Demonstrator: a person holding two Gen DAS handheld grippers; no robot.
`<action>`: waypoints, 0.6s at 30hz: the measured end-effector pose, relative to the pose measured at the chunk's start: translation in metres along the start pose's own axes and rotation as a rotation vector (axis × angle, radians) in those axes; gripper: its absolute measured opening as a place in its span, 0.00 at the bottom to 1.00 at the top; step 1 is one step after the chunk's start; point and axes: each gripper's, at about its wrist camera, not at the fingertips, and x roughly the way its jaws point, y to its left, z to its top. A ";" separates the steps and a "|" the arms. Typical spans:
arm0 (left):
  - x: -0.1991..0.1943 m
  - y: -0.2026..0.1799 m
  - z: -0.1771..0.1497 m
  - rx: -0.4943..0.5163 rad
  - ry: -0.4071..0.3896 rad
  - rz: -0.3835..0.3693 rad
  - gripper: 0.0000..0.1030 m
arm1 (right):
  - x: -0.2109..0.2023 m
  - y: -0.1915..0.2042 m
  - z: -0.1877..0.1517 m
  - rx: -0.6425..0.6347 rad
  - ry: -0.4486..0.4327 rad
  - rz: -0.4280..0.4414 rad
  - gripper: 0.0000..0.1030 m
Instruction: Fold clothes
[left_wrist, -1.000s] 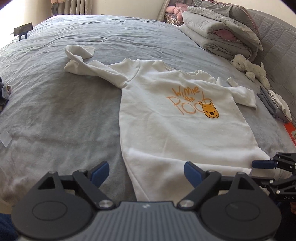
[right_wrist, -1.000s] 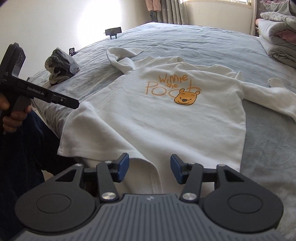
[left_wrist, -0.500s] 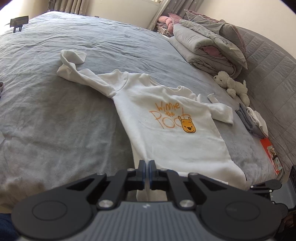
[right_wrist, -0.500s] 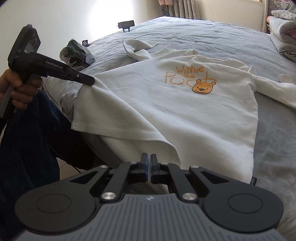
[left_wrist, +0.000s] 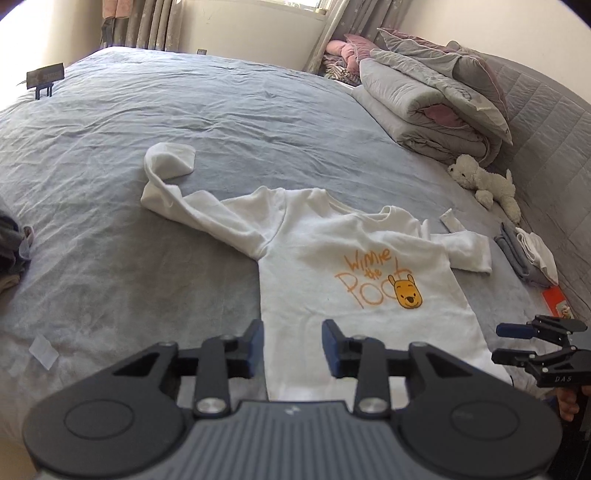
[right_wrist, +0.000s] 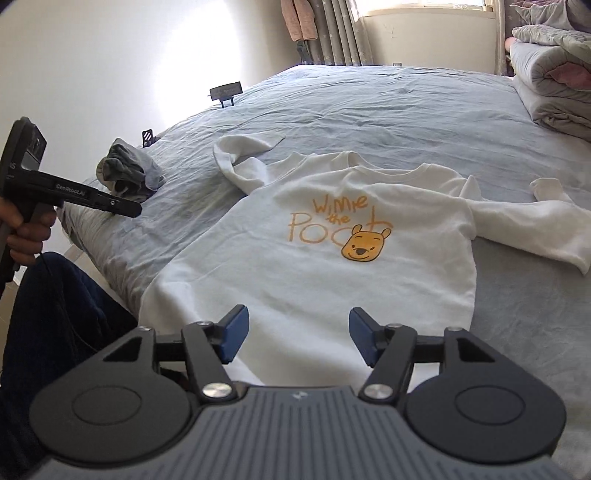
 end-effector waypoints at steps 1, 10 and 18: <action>0.006 -0.002 0.013 0.018 -0.017 -0.001 0.62 | 0.006 -0.011 0.012 0.001 -0.002 -0.027 0.62; 0.130 -0.017 0.118 0.182 -0.089 0.063 0.77 | 0.079 -0.107 0.105 -0.090 0.028 -0.163 0.62; 0.237 -0.012 0.126 0.266 -0.013 0.050 0.80 | 0.171 -0.138 0.128 -0.194 0.164 -0.099 0.62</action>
